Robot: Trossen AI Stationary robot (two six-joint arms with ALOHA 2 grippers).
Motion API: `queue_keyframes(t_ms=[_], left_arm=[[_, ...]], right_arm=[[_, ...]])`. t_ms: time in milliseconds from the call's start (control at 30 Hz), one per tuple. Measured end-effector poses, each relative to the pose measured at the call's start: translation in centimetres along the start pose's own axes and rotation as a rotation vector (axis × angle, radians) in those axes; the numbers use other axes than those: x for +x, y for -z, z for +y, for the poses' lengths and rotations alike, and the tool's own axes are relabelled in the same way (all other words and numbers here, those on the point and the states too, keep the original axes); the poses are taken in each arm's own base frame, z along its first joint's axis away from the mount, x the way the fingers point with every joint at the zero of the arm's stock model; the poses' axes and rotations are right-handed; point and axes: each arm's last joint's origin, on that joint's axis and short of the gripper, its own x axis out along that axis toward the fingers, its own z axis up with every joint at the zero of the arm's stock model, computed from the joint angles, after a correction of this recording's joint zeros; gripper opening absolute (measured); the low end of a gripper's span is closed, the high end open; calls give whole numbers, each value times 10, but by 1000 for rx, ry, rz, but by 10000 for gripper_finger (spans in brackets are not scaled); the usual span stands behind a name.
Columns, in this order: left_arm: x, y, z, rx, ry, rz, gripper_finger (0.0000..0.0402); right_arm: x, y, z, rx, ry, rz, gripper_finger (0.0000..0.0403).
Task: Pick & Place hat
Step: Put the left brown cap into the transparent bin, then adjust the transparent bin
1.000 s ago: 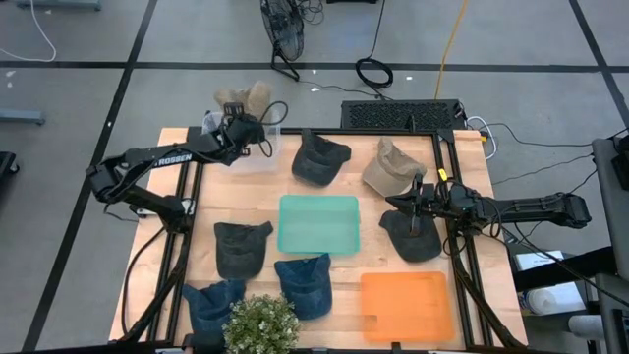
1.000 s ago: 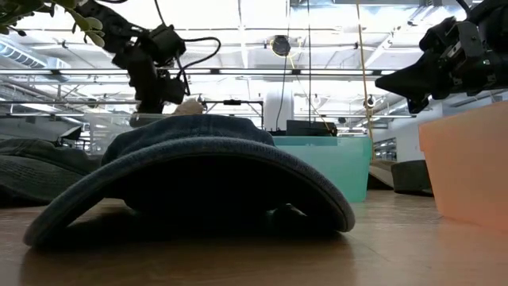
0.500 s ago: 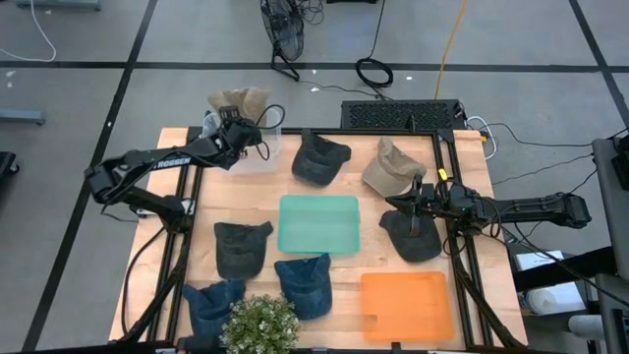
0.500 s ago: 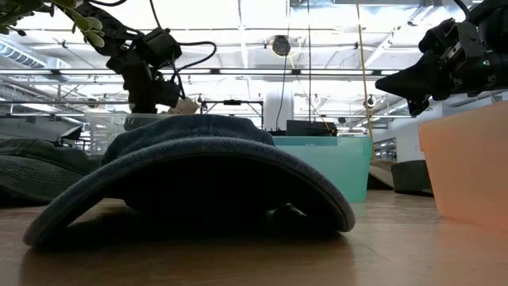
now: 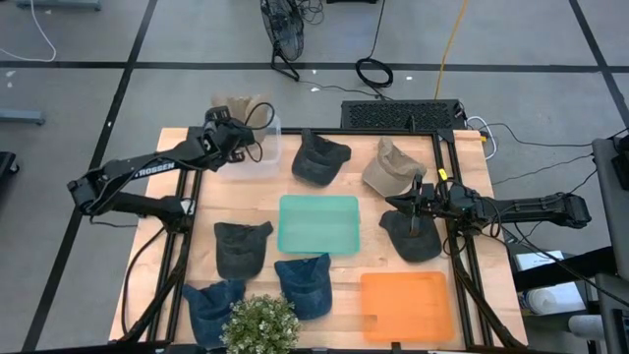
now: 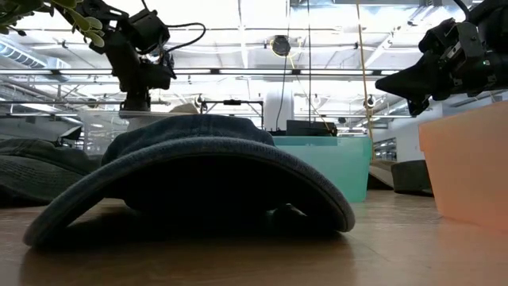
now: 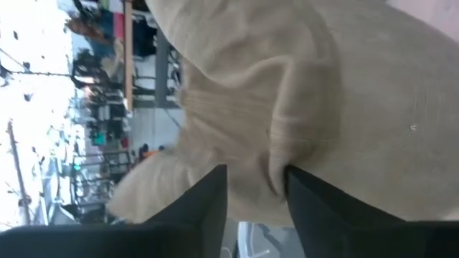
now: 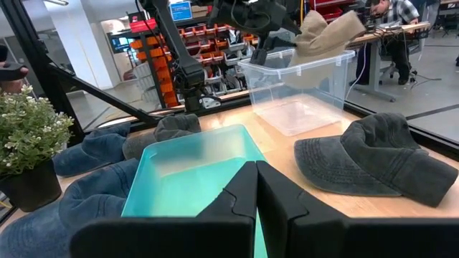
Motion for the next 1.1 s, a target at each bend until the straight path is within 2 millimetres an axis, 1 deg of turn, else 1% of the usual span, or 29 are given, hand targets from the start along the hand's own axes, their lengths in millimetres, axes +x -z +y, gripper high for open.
queue_keyframes(t_ms=[133, 267, 367, 533, 700, 900, 1000, 1100], left_arm=[[-2, 2, 2, -34, -6, 3, 189], [-10, 2, 9, -75, -40, -35, 203], [-19, 5, 15, -89, -64, -68, 202], [-33, 11, 25, -156, -81, -120, 188], [-39, 15, 27, -235, -53, -163, 173], [-36, 7, 22, -368, 107, -300, 154], [-29, 1, 15, -410, 166, -296, 142], [-18, -5, 5, -408, 227, -266, 130]], right_arm=[[0, 0, 0, 0, 0, 0, 0], [0, 0, 0, 0, 1, 0, 0], [0, 0, 0, 0, 1, 0, 0], [0, 0, 0, -3, 1, 0, 0], [0, 0, 0, -3, 1, 0, 0], [0, 0, 0, -4, 1, 0, 0], [0, 0, 0, -4, 1, 0, 0], [0, 0, 0, -8, 2, 0, 0]])
